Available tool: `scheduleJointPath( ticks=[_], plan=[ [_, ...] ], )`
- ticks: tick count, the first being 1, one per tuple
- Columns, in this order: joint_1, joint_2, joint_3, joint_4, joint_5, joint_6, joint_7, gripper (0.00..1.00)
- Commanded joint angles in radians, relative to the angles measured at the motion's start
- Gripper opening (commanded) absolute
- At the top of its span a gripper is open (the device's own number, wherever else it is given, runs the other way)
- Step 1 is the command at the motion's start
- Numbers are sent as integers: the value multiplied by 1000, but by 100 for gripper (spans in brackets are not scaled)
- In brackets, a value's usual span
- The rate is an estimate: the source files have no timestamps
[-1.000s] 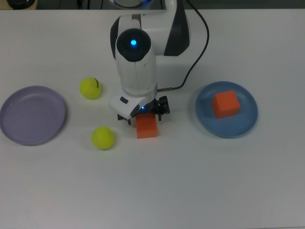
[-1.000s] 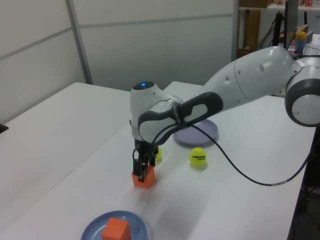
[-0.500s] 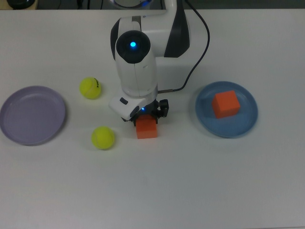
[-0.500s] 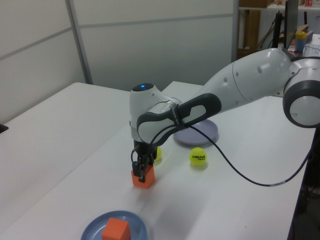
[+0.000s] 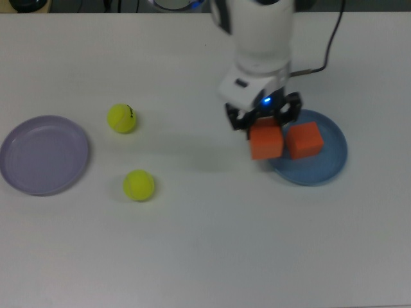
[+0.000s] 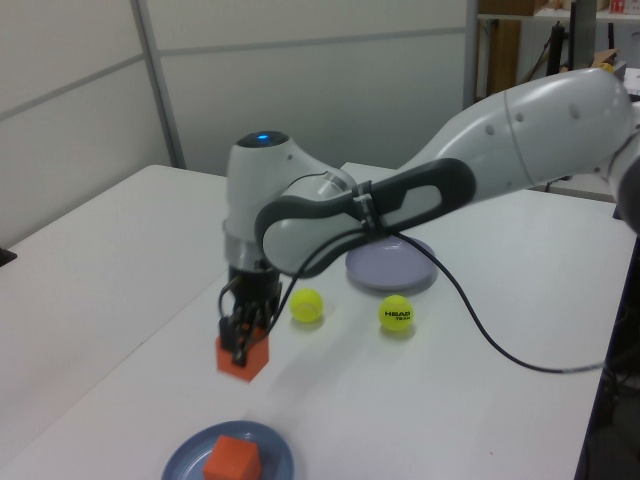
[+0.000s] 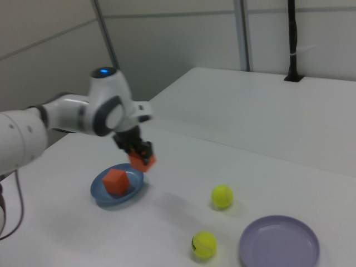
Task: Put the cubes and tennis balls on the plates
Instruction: 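Carry the cube and stack it on the cube on the blue plate, then release the cube and move the gripper above a tennis ball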
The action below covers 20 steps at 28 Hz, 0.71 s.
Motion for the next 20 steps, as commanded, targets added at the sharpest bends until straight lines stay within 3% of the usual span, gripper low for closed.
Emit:
scheduleJointPath(
  ticks=[1, 11, 20],
  plan=[
    [54, -23, 29, -30, -47, -20, 99, 0],
    [102, 11, 78, -38, -159, -6, 214, 0],
    [103, 42, 90, -38, -175, 16, 230, 0]
  ],
)
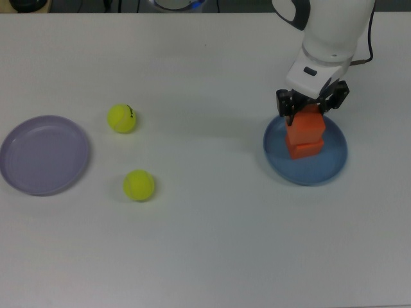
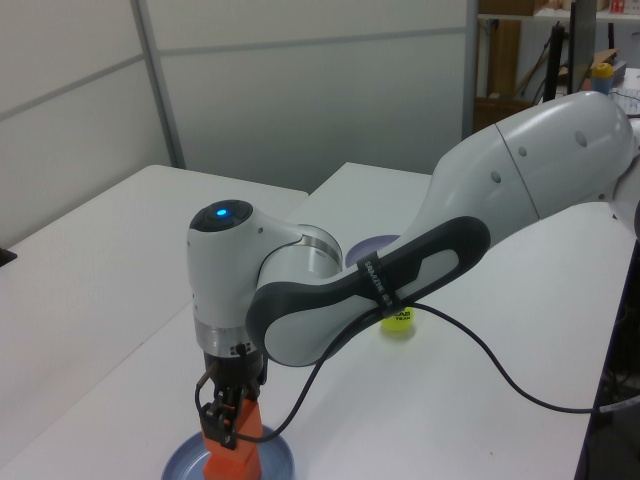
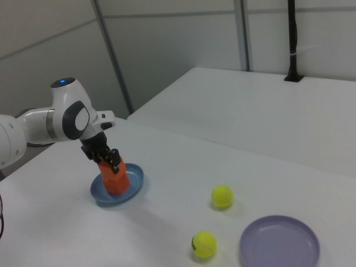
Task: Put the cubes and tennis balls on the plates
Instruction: 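Release the cube and move the gripper above a tennis ball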
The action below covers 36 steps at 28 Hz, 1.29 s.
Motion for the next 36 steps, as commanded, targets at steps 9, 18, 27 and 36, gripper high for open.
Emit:
scheduleJointPath(
  ticks=[9, 18, 27, 36],
  plan=[
    [7, 10, 14, -19, -60, 10, 18, 100],
    [-2, -102, 2, -7, -43, -76, 19, 100],
    [-92, -185, -107, 2, 62, -135, -10, 100],
    [-236, -194, -217, -44, 154, -134, -37, 100]
  ],
)
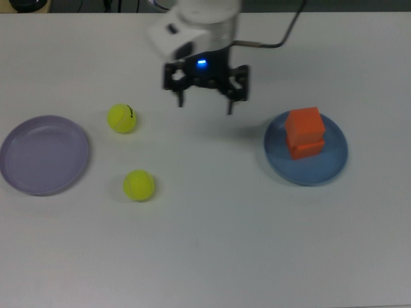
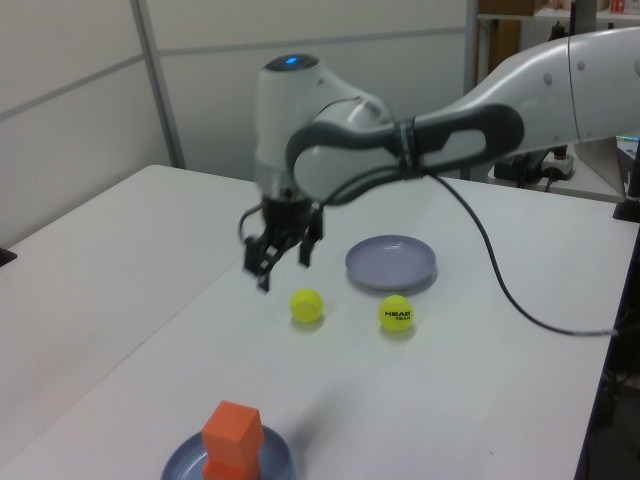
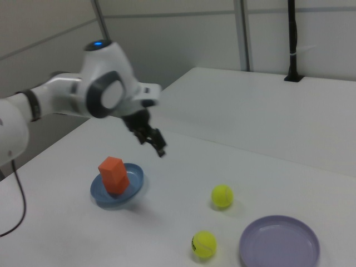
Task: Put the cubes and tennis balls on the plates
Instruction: 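Release the cube and move the gripper above a tennis ball, then lower the gripper and grasp the yellow tennis ball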
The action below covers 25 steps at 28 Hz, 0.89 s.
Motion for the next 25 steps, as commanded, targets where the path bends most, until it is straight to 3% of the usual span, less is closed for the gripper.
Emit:
scheduleJointPath(
  ticks=[1, 4, 9, 12, 20, 25],
  plan=[
    [-36, -16, -66, -68, 55, -6, -18, 100],
    [-39, -16, -107, -117, 61, -2, -21, 100],
    [-48, -16, -138, -188, 91, 15, -66, 100],
    [-60, -19, -144, -226, 114, 38, -87, 100],
    [-79, -62, -160, -392, 119, 202, -98, 100],
    [-90, -62, -176, -401, 118, 213, -101, 100]
  ],
)
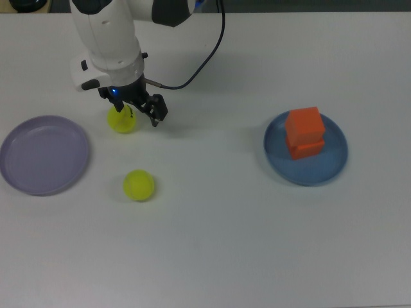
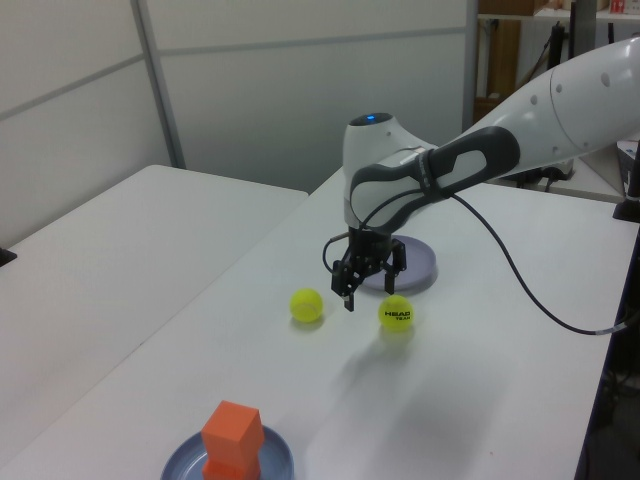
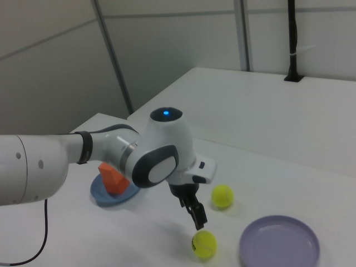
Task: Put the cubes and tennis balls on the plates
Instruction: 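Lower the gripper and grasp the yellow tennis ball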
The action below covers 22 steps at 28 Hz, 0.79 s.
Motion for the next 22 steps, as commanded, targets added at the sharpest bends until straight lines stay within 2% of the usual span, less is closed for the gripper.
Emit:
scheduleJointPath(
  ticks=[1, 14, 15, 22],
  plan=[
    [-6, -55, -26, -64, 22, 31, -33, 100],
    [-6, -48, -46, -84, 9, 31, -36, 100],
    [-6, -46, -48, -91, -4, 31, -36, 100],
    [-6, -42, -77, -102, -22, 31, -36, 100]
  ],
)
